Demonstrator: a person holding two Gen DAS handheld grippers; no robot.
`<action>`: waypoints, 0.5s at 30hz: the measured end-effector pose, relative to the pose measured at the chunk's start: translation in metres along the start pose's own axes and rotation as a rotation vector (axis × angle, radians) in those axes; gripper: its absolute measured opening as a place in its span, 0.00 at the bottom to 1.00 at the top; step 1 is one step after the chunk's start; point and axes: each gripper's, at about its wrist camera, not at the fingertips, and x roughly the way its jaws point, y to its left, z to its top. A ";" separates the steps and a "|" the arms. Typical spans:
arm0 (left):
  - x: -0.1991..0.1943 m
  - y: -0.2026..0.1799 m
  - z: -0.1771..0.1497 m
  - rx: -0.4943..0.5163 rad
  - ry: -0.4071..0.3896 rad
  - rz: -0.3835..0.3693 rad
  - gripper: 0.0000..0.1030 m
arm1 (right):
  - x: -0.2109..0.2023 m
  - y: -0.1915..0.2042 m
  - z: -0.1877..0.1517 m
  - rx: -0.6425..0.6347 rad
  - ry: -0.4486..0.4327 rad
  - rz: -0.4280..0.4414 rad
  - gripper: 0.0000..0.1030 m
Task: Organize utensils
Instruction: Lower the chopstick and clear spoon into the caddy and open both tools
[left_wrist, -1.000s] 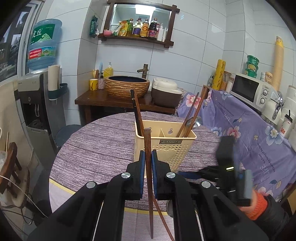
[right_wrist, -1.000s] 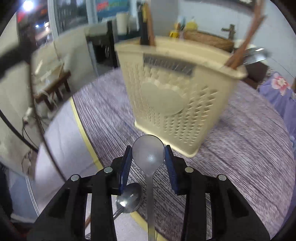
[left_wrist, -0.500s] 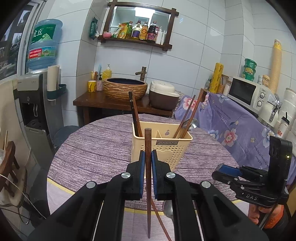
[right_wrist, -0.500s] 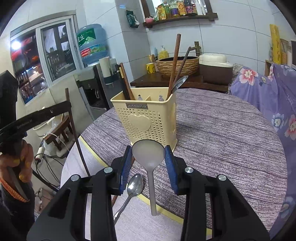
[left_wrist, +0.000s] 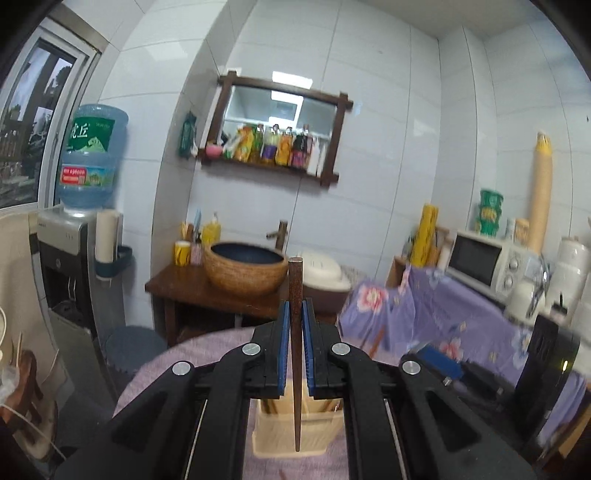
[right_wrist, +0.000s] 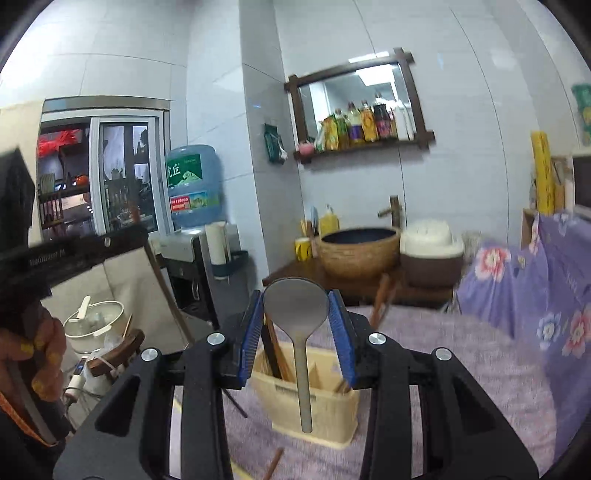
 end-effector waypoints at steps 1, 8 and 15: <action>0.006 0.000 0.010 -0.003 -0.017 0.008 0.08 | 0.006 0.004 0.006 -0.019 -0.015 -0.011 0.36; 0.056 0.005 0.006 -0.019 -0.013 0.079 0.08 | 0.068 0.010 0.003 -0.068 0.014 -0.061 0.36; 0.076 0.012 -0.049 -0.014 0.082 0.085 0.08 | 0.092 -0.011 -0.037 0.006 0.115 -0.075 0.36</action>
